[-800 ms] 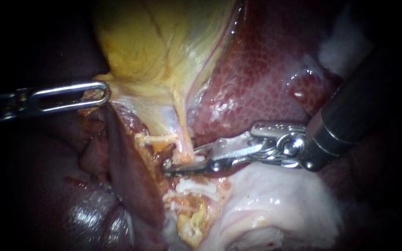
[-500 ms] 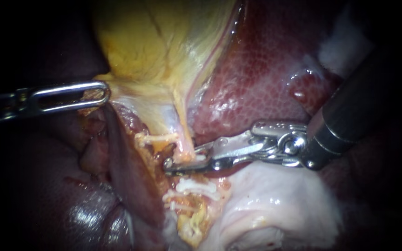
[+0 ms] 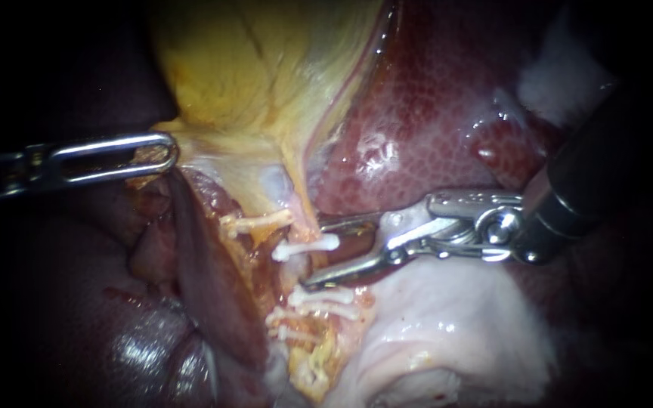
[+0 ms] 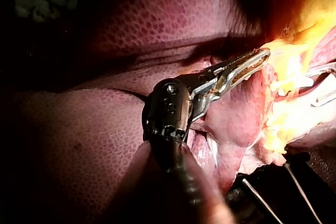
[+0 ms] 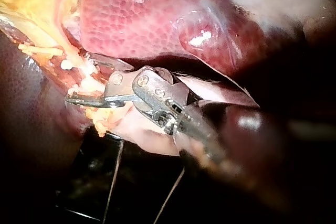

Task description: Going back third clip right tube

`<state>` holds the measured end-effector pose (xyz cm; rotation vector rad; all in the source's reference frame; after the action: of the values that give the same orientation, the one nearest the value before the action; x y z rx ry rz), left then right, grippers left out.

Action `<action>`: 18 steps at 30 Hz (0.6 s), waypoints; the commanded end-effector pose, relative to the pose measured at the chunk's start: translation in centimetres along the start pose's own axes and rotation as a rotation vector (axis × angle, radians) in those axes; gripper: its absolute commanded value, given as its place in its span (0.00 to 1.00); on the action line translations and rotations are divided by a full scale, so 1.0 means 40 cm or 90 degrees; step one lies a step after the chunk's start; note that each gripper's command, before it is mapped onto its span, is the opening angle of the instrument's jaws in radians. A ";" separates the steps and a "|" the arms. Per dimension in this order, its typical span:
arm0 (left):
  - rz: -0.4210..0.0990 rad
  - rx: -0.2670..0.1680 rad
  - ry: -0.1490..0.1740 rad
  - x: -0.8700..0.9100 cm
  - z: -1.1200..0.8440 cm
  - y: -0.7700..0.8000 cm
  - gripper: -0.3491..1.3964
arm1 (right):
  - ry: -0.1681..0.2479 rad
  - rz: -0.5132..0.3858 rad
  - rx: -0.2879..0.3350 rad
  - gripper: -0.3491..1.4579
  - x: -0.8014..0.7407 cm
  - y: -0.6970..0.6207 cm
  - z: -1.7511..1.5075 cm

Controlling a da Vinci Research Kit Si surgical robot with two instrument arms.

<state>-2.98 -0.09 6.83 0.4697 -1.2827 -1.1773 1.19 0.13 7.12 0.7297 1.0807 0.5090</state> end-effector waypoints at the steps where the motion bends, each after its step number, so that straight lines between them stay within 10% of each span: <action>1: 0.000 0.000 0.000 0.0001 0.0000 0.0000 0.00 | 0.001 -0.005 -0.005 0.52 0.0009 -0.0005 -0.0021; 9: 0.002 -0.001 -0.001 0.0010 0.0006 0.0000 0.00 | 0.033 -0.046 -0.023 0.52 0.0111 -0.0069 -0.0201; 18: 0.011 0.009 0.000 0.0078 0.0075 0.0006 0.00 | 0.037 -0.064 -0.015 0.52 0.0113 -0.0112 -0.0242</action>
<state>-3.38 -0.30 7.15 0.4718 -1.2940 -1.1476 0.48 0.42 6.24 0.6389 1.1583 0.4583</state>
